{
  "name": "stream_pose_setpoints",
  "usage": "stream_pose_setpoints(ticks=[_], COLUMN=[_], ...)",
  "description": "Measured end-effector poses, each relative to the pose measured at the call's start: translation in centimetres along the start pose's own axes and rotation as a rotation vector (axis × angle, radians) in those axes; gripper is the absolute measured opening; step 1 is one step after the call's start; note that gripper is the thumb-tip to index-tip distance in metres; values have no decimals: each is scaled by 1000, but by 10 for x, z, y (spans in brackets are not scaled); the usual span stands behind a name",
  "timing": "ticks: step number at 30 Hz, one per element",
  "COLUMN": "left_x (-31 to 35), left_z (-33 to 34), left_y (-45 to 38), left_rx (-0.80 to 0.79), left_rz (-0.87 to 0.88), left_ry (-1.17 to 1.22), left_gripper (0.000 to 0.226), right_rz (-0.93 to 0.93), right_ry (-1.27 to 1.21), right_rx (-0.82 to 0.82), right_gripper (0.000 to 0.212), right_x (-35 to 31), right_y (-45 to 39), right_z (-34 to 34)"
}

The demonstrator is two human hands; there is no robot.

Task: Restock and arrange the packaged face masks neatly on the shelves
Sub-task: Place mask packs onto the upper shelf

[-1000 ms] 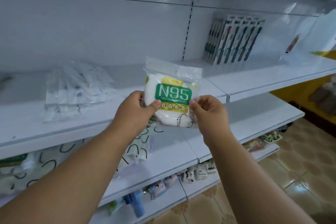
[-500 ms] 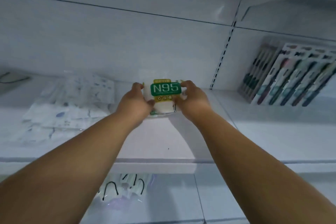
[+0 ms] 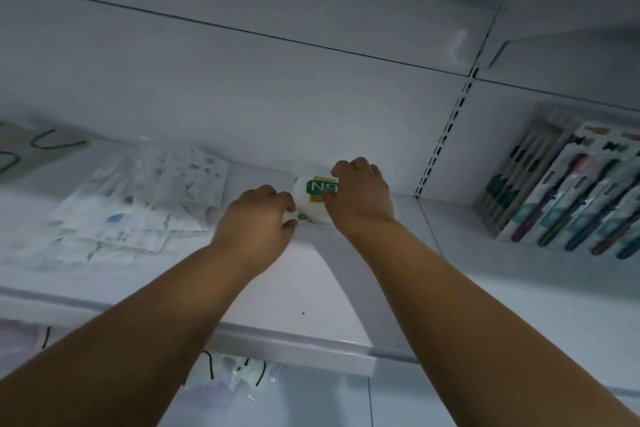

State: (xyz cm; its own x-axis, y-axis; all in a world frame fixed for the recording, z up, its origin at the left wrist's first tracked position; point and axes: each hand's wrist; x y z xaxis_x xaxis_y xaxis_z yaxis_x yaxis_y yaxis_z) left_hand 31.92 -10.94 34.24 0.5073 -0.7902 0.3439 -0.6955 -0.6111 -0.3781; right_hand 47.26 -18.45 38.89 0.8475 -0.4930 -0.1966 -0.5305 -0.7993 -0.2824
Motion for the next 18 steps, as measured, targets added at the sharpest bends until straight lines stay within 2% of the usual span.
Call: stream_pose_setpoints(ticks=[3, 7, 13, 18], left_x=[-19, -63, -154, -233], left_z=[-34, -78, -142, -175], left_y=[31, 97, 211, 303], left_rx=[64, 171, 176, 124], left_rz=[-53, -126, -190, -289], left_ry=[22, 86, 70, 34], left_gripper=[23, 17, 15, 13], right_rz=[-73, -195, -269, -377], right_ry=[-87, -180, -395, -573], right_rx=[9, 134, 146, 72], right_gripper=[32, 32, 29, 24], right_x=[-38, -110, -249, -355], right_y=[11, 44, 117, 179], right_z=[-5, 1, 24, 56])
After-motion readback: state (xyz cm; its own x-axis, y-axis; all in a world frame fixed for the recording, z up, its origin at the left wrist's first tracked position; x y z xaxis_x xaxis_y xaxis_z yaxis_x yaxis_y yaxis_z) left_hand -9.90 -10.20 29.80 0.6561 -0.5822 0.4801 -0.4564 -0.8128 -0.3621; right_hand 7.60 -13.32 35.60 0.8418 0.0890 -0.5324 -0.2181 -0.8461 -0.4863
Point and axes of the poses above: each hand's wrist, its own y-axis away from the middle knuckle, its own z-axis out of the palm, x = y × z, and after that the axes turned 3 degrees about -x, right-handed
